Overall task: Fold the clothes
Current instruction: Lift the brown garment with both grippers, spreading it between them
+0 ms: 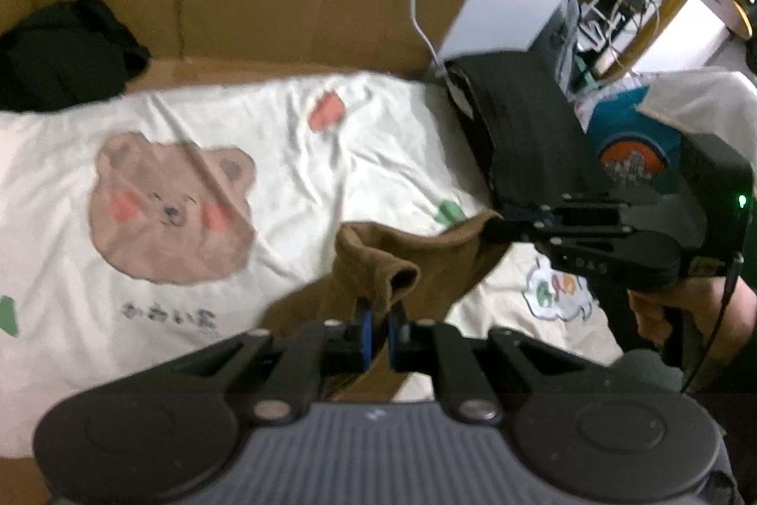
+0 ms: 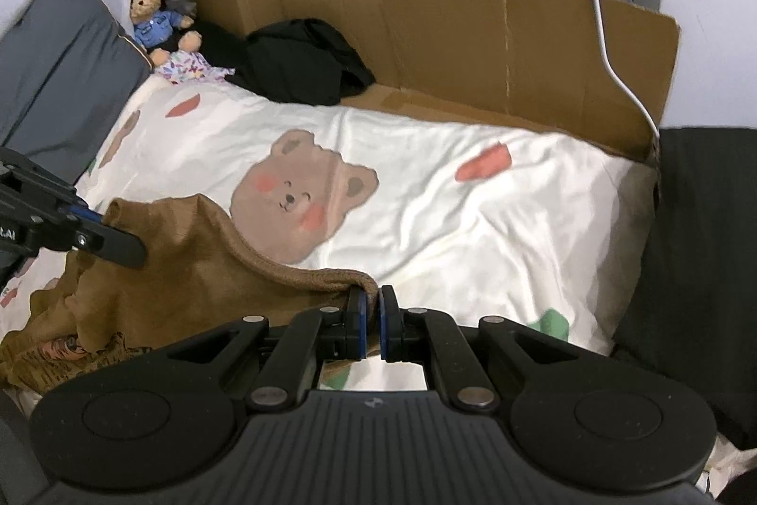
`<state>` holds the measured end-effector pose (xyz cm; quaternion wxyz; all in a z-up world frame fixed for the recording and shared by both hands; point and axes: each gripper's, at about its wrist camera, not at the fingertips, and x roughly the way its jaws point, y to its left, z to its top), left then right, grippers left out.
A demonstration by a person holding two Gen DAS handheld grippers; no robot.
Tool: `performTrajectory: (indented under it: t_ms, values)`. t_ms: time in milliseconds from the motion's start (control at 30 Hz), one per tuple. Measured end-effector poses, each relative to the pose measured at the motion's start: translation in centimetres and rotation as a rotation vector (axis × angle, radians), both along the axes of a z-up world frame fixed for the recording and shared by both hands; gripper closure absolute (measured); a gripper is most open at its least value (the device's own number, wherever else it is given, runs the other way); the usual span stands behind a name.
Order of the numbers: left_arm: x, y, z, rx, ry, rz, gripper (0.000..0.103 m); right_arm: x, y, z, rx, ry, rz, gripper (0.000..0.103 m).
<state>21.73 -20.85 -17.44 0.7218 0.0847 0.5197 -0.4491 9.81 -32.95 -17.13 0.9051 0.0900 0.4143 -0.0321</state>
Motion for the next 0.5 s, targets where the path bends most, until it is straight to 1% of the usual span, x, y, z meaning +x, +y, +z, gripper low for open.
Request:
performTrajectory:
  t_ms: [167, 233, 267, 333, 367, 400, 500]
  values:
    - [-1.1, -0.6, -1.9, 0.024, 0.025, -0.018, 0.095, -0.3, 0.3, -1.4, 0.003, 0.024, -0.014, 0.098]
    - [-1.4, -0.7, -2.6, 0.031, 0.033, -0.021, 0.089, -0.3, 0.4, -1.7, 0.001, 0.036, -0.016, 0.098]
    - [-1.6, -0.8, -2.9, 0.035, 0.037, -0.022, 0.088, -0.2, 0.4, -1.9, 0.001, 0.041, -0.017, 0.098]
    - [-1.8, -1.2, -3.6, 0.048, 0.048, -0.026, 0.08, -0.2, 0.3, -2.2, 0.001, 0.052, -0.02, 0.098]
    - [-2.0, -1.6, -4.0, 0.054, 0.05, -0.037, 0.078, -0.2, 0.2, -2.4, -0.002, 0.063, -0.021, 0.098]
    - [-2.1, -1.5, -4.0, 0.057, 0.049, -0.047, 0.076, -0.2, 0.1, -2.7, -0.006, 0.076, -0.022, 0.098]
    - [-1.8, 0.0, -3.2, 0.055, 0.046, -0.054, 0.074, 0.0, 0.0, -3.1, -0.014, 0.098, -0.022, 0.098]
